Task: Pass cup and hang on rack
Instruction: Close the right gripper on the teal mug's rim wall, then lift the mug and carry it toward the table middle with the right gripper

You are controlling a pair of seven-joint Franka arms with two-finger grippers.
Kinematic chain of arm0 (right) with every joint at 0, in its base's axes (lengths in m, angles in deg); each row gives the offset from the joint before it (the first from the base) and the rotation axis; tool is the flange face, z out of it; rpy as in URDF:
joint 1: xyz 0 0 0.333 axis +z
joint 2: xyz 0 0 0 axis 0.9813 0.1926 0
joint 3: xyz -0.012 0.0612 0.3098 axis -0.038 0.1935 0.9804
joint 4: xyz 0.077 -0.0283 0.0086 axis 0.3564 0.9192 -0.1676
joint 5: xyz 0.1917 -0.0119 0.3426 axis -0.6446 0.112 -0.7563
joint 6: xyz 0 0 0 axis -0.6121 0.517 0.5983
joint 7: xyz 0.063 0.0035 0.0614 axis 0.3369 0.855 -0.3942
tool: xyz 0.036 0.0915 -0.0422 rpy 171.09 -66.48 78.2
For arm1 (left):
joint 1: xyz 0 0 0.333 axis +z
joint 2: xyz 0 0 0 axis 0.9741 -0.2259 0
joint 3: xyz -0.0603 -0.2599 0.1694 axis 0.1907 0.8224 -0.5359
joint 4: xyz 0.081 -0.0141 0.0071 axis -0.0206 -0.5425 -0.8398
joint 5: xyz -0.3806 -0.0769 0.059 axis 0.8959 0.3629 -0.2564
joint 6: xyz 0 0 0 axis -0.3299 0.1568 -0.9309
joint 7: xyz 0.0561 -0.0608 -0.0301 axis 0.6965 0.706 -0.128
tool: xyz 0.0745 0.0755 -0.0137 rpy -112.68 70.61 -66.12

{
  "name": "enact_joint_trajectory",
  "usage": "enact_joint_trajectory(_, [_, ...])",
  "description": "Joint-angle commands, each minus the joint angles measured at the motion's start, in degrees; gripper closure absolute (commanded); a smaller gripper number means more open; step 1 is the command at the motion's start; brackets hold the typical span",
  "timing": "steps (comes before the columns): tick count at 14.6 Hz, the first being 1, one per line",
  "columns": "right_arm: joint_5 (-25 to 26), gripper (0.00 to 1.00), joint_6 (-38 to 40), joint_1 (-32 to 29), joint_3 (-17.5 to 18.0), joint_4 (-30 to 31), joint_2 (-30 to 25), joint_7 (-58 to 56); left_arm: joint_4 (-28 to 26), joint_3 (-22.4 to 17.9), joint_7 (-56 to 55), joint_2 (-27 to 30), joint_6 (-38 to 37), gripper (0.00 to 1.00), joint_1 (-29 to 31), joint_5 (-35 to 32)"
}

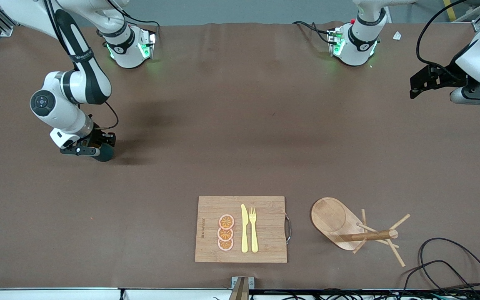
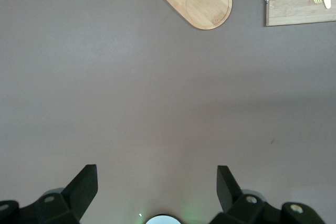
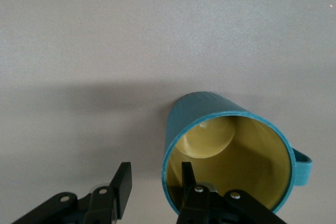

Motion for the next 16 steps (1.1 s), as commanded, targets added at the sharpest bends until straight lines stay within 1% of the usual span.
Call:
enact_joint_trajectory(1, [-0.78,0.70,-0.89,-0.21,0.20,0.65,-0.25,0.36,0.72,0.16,-0.42,-0.02,-0.90,0.00,0.07,0.62])
enact_joint_trajectory(5, [-0.69,0.89,-1.68,-0.21,0.20,0.47,0.18,0.27,0.72,0.16,-0.42,0.07,-0.90,0.00,0.07,0.71])
enact_joint_trajectory(7, [-0.69,0.96,-1.77,-0.21,0.20,0.47,0.36,0.27,0.72,0.16,-0.33,0.07,-0.90,0.00,0.07,0.80])
enact_joint_trajectory(9, [-0.78,1.00,-1.60,0.05,0.20,0.47,0.27,0.27,0.80,0.07,-0.33,-0.02,-0.90,0.00,0.16,0.63])
enact_joint_trajectory(12, [-0.78,1.00,-0.72,1.45,0.29,-0.05,-0.16,0.88,0.80,0.07,-0.16,-0.02,-0.90,0.00,0.25,0.54])
enact_joint_trajectory(13, [-0.78,1.00,0.15,2.59,0.37,-0.23,-0.69,3.06,0.72,0.07,0.02,-0.02,-0.90,0.00,0.25,0.71])
enact_joint_trajectory(14, [-0.78,1.00,1.73,4.86,0.37,-1.10,-1.22,6.30,0.72,0.07,0.10,-0.02,-0.90,0.00,0.25,0.80])
enact_joint_trajectory(16, [-0.78,1.00,8.47,9.26,0.46,-4.17,-4.28,13.86,0.81,0.07,-0.16,-0.02,-0.90,0.00,0.16,0.62])
